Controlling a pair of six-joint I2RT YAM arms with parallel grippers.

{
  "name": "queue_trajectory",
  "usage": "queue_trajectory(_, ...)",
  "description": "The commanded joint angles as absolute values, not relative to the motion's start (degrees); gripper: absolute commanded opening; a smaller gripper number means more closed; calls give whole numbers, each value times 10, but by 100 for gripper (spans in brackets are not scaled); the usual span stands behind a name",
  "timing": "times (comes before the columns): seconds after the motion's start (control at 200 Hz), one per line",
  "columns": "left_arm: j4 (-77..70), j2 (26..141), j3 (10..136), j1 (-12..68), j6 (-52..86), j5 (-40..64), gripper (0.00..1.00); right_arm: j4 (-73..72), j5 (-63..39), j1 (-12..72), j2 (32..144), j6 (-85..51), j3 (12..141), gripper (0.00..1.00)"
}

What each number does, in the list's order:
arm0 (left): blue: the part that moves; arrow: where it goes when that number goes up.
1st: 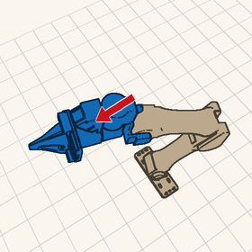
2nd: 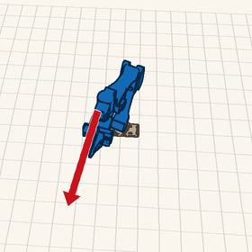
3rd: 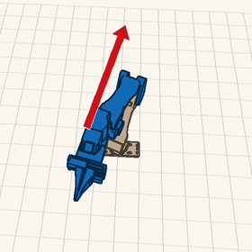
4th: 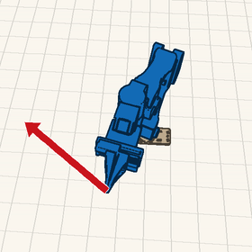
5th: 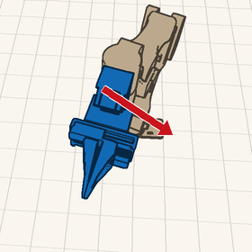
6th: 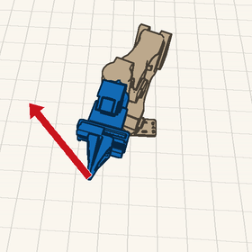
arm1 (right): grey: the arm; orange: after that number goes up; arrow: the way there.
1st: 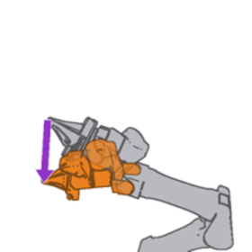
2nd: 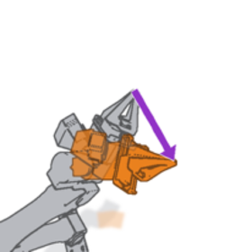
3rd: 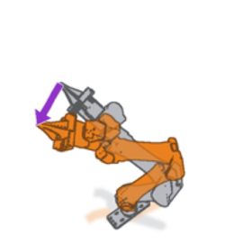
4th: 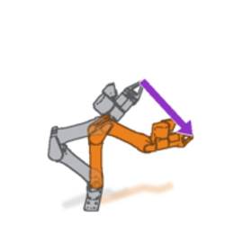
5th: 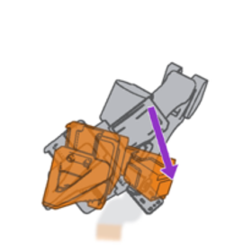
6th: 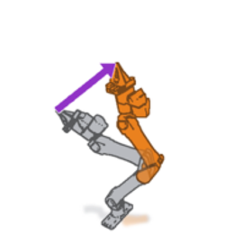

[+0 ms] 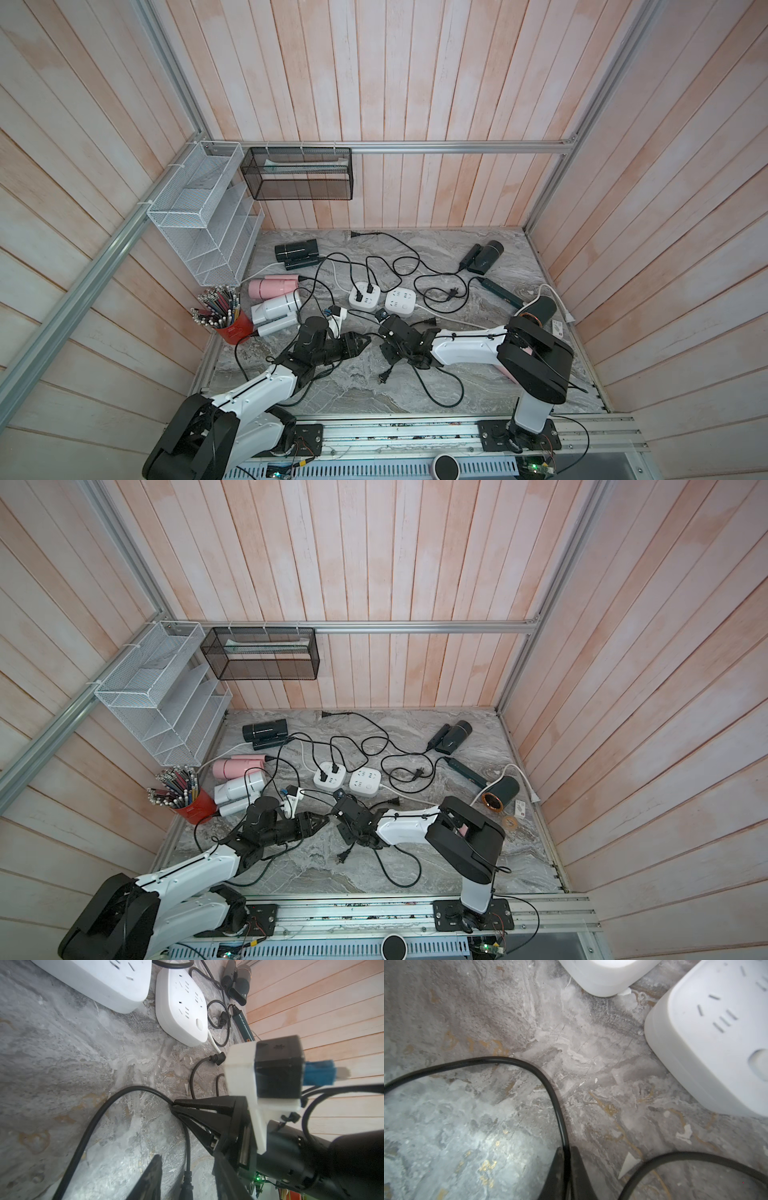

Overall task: Charge the blow dryers
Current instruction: Pick up the plug from the center of the board.

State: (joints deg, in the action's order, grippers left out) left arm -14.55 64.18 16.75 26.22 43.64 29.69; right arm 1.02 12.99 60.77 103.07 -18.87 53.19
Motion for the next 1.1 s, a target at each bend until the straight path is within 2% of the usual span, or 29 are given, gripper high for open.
queue_trajectory(0.0,-157,645,162,269,437,301,46,16,146,613,1015,-184,526,9)
queue_trajectory(0.82,-123,650,177,290,428,271,47,-8,135,613,952,-198,494,7)
queue_trajectory(1.095,-201,679,187,291,472,318,49,-25,128,616,921,-193,484,7)
